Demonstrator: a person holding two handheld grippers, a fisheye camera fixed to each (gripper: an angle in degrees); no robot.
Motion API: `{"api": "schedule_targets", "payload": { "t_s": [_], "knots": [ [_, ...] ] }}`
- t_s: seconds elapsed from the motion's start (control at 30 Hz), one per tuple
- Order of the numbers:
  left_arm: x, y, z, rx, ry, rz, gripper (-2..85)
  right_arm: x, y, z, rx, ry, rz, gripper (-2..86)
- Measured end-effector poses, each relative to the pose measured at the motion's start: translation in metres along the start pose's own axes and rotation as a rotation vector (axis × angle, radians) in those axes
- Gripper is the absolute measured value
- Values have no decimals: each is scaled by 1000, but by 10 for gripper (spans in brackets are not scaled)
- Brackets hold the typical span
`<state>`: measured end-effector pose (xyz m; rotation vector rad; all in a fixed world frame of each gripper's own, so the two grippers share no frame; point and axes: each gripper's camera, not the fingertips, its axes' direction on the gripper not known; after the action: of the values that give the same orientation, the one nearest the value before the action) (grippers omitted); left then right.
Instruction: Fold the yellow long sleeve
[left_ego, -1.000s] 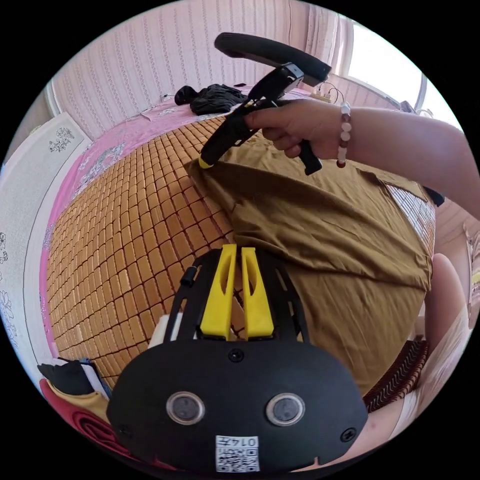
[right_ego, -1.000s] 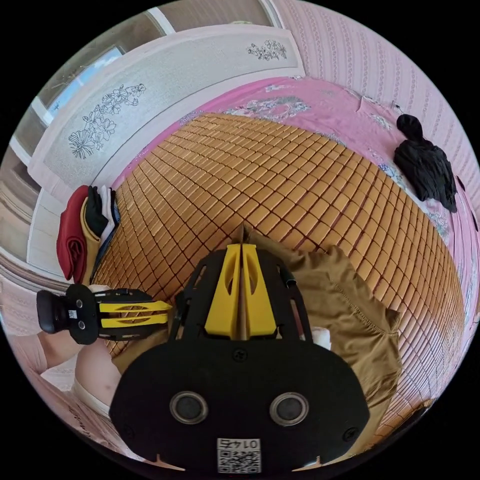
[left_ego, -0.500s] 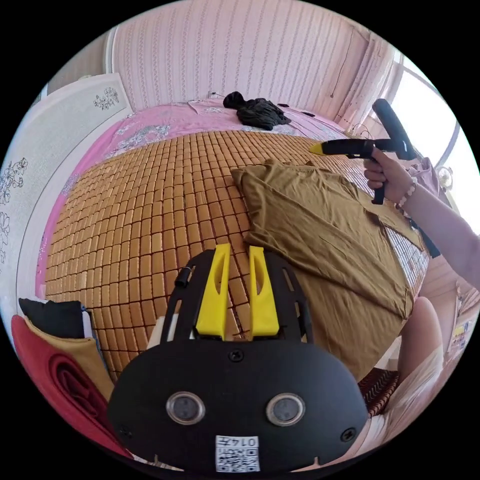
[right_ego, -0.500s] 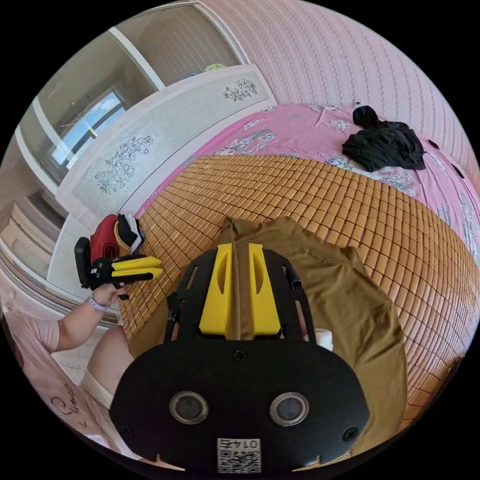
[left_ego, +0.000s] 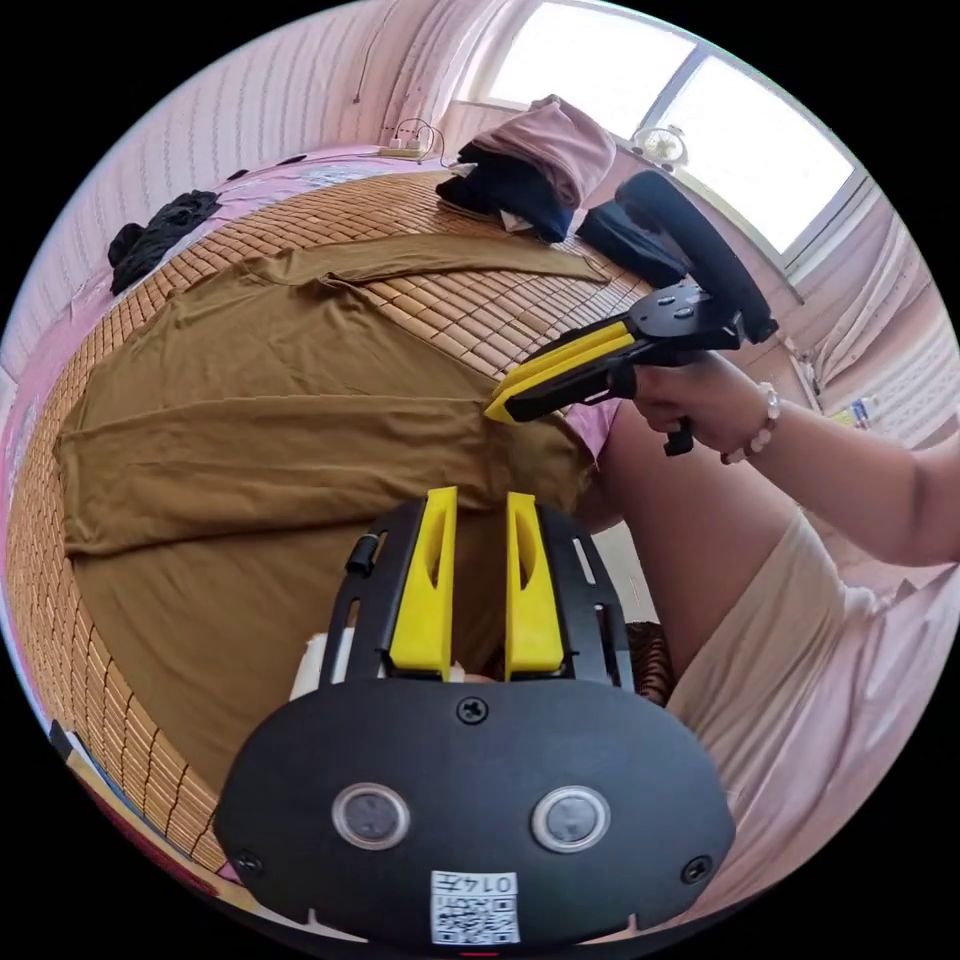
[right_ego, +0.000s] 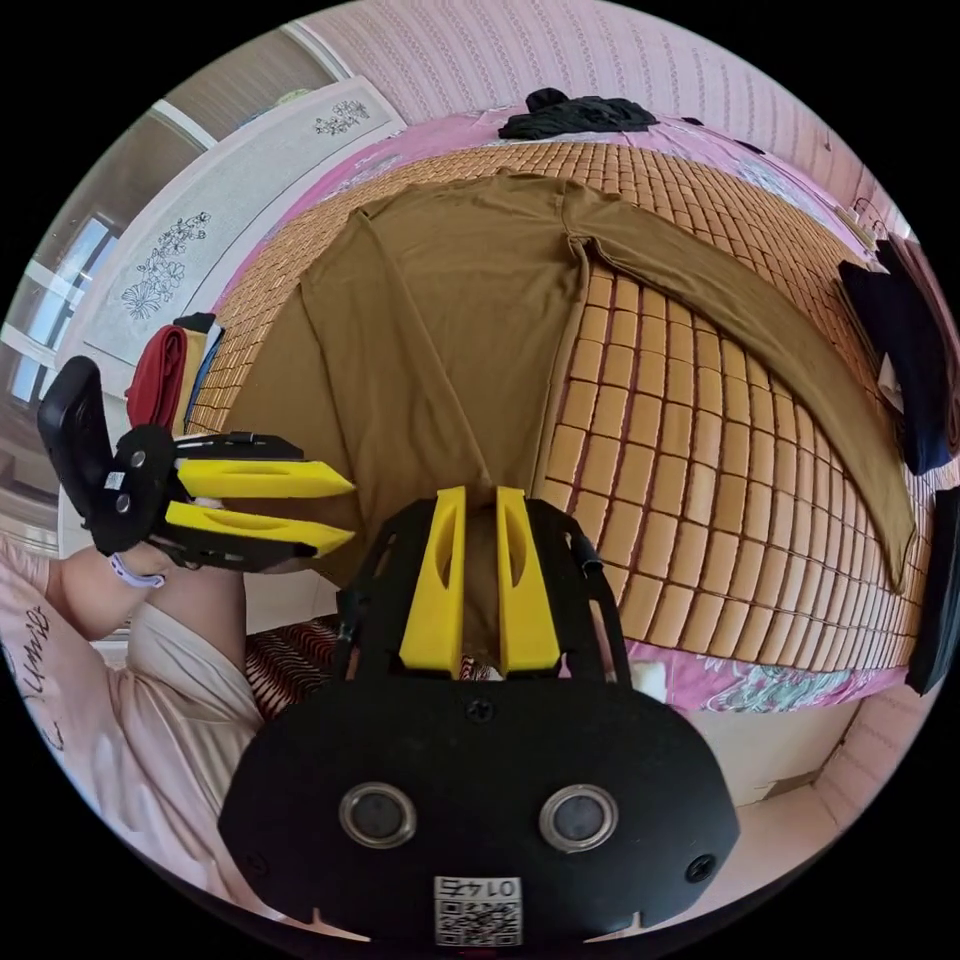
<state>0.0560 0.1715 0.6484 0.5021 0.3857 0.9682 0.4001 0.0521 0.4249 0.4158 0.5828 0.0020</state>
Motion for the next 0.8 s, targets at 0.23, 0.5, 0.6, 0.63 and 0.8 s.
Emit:
{"api": "schedule_targets", "payload": {
  "t_s": [0.23,0.5,0.6,0.63,0.8],
  "knots": [
    [-3,-2,12,-65,47,-24,1,36,37,-20,93,-216,69,22],
    [-11,14,-18,-3,-12,-53,56,135,113,-92,380,135,394,97],
    [-26,17,-14,-4,-41,-122,56,198,141,-109,471,306,628,110],
    [-27,17,-13,-5,-51,-130,56,221,145,-113,469,336,692,119],
    [-37,23,-7,0,-61,-186,51,277,146,-115,403,489,900,109]
  ]
}}
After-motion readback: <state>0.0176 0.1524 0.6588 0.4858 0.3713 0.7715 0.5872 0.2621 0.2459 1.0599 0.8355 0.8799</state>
